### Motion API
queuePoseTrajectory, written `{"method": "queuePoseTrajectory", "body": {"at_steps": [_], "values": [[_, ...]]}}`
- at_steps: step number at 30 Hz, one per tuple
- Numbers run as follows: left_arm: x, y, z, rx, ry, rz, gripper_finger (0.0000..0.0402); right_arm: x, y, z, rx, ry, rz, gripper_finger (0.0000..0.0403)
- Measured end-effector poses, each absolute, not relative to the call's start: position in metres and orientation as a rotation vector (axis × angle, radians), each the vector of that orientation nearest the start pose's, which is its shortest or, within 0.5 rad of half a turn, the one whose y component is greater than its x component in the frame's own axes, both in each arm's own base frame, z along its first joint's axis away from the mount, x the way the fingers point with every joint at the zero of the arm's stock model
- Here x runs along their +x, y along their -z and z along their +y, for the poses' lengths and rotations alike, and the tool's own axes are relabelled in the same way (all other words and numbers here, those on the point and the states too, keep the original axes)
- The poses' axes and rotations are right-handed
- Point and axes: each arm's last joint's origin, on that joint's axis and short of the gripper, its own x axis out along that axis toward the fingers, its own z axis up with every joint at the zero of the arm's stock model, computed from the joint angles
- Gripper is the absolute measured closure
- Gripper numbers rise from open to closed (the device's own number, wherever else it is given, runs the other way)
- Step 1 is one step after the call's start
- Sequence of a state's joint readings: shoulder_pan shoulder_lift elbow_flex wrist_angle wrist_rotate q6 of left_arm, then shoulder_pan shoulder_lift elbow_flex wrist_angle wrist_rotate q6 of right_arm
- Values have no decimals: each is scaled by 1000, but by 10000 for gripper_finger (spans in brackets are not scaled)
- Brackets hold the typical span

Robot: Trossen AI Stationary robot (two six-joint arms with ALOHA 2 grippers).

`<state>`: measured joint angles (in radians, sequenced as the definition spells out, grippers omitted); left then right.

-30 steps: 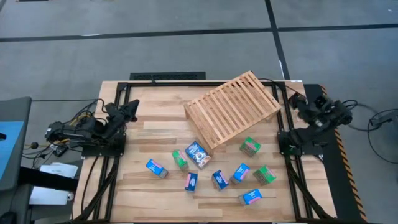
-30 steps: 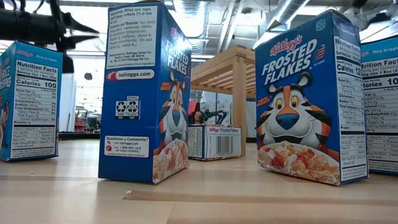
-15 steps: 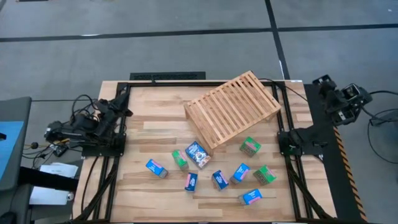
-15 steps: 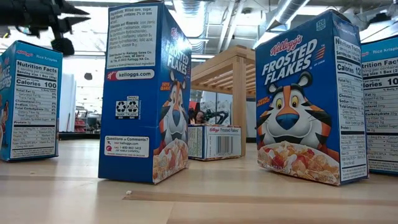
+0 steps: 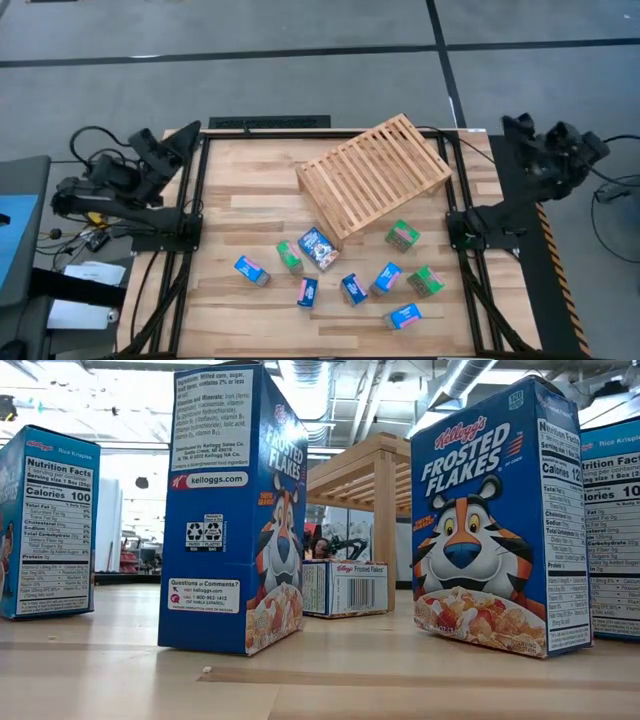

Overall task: Stack cereal on shelf
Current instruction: Put the right green cereal on the shelf

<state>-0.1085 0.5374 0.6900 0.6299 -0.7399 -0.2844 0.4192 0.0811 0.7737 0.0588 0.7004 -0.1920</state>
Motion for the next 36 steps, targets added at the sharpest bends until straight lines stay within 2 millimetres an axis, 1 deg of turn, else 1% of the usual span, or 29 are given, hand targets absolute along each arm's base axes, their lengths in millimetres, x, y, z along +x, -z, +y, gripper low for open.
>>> {"method": "queuePoseTrajectory", "body": {"at_steps": [3,6,8,11,13,15,18,21,24,27,32,34,36], "values": [[105,-413,8,-489,-537,-698,352,-7,-395,-27,142,454,-351,163],[117,-422,7,-410,-563,-612,317,-3,-405,-27,153,552,-180,122],[124,-425,6,-371,-576,-578,288,2,-410,-26,152,562,-76,94],[134,-427,5,-333,-586,-545,239,9,-414,-21,195,494,66,60],[138,-427,5,-324,-589,-520,209,15,-413,-16,241,452,182,49],[140,-427,4,-334,-587,-504,184,24,-408,-11,268,427,331,46],[140,-427,4,-342,-589,-498,159,38,-397,-2,322,438,570,50],[139,-428,5,-351,-589,-503,149,56,-386,9,367,466,786,55],[139,-428,5,-354,-594,-506,148,77,-376,22,397,444,914,57],[139,-427,5,-357,-610,-504,148,95,-370,31,409,477,985,55],[140,-426,5,-355,-627,-494,148,124,-358,44,352,505,1109,50],[140,-426,5,-358,-627,-496,148,133,-353,49,332,507,1151,49],[140,-426,5,-364,-628,-498,148,141,-348,53,348,517,1197,48]]}}
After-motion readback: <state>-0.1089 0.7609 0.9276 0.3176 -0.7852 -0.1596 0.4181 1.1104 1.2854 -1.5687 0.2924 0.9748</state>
